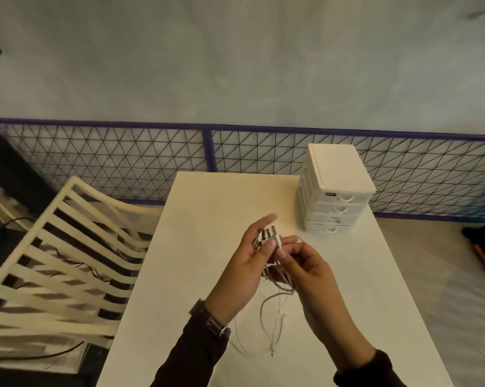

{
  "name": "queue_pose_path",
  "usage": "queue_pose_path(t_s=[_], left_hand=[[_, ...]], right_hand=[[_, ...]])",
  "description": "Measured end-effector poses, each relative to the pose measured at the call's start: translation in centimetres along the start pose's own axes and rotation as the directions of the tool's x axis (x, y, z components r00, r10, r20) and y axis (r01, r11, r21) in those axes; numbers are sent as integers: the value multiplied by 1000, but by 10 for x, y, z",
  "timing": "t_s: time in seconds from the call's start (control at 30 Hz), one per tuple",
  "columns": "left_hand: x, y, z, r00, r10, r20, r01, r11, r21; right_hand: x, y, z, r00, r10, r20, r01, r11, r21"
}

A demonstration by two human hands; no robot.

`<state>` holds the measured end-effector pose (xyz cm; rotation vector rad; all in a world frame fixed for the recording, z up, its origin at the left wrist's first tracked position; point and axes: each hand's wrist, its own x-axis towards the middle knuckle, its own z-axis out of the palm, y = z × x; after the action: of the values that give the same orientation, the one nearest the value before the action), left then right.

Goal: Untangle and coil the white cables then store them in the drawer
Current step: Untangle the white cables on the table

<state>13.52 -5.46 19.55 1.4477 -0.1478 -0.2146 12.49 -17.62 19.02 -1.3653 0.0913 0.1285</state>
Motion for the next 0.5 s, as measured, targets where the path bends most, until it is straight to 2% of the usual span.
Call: queue_pose_path(t_s=[0.1,0.3,0.5], left_hand=[[-3,3,3,999,21,31,-21,1000,1],[-3,5,14,997,-19,75,24,998,-66],[-4,0,24,998,-57,-37,57,998,-1]], right_hand=[[-4,-4,-4,999,29,15,-29,1000,6],[-9,-7,-13,997,55,48,-51,996,-69],[-14,-12,-18,974,65,217,-24,983,-183]])
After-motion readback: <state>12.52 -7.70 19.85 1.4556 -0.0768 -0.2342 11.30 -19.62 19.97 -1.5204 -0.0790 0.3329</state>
